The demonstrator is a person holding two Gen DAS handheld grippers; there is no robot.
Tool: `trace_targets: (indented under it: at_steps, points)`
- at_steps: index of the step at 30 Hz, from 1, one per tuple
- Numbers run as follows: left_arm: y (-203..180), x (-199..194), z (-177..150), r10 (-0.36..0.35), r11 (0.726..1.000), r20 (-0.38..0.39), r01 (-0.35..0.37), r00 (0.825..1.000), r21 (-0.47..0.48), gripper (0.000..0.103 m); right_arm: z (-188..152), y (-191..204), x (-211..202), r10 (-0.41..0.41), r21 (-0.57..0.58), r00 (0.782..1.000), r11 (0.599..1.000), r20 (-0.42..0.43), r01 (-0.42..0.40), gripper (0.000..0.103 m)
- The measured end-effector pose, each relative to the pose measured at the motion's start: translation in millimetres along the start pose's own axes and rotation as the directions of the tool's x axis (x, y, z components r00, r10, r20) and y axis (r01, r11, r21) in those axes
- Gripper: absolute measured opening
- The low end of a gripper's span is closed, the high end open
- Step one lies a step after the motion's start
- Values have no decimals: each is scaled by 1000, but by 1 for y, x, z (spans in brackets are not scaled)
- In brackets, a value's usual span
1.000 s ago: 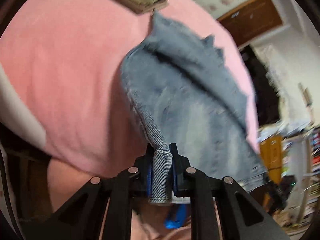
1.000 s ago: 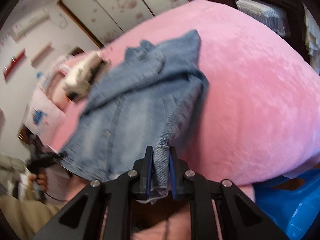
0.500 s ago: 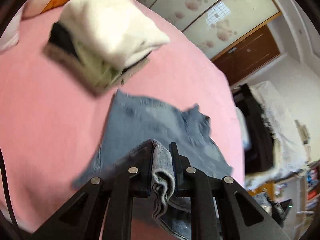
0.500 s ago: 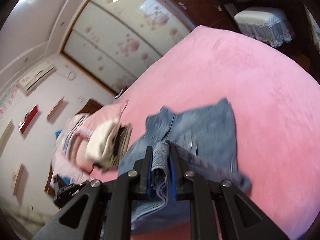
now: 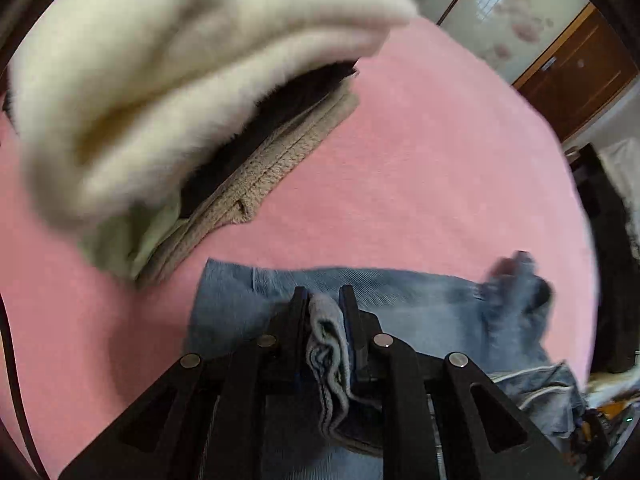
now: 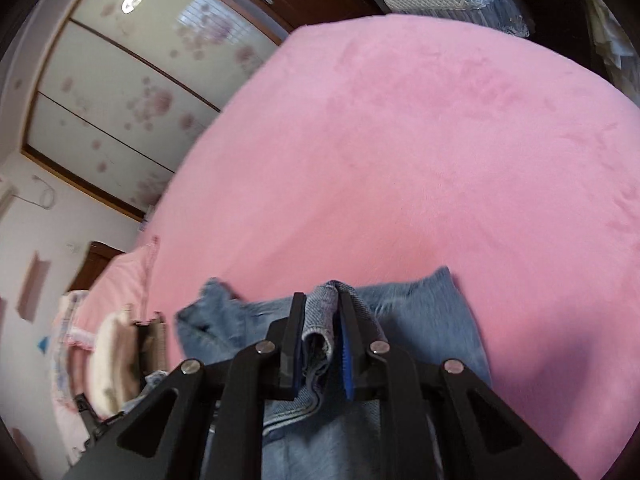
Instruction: Fold large clothes
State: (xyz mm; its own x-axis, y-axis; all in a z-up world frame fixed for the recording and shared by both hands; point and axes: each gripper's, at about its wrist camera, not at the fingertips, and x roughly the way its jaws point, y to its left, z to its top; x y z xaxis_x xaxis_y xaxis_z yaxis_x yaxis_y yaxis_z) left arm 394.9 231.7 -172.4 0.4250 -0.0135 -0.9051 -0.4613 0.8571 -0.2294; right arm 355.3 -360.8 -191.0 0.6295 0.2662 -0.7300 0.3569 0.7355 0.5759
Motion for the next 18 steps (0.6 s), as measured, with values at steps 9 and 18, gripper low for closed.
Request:
trace_targets:
  at_steps: [9, 18]
  points:
    - [-29, -9, 9, 35, 966, 124, -66, 992, 250, 69, 15, 6, 17, -71, -56, 997, 996, -37, 68, 61]
    - [-24, -18, -2, -139, 918, 89, 95, 986, 386, 75, 12, 14, 15, -99, -291, 990, 954, -96, 67, 61]
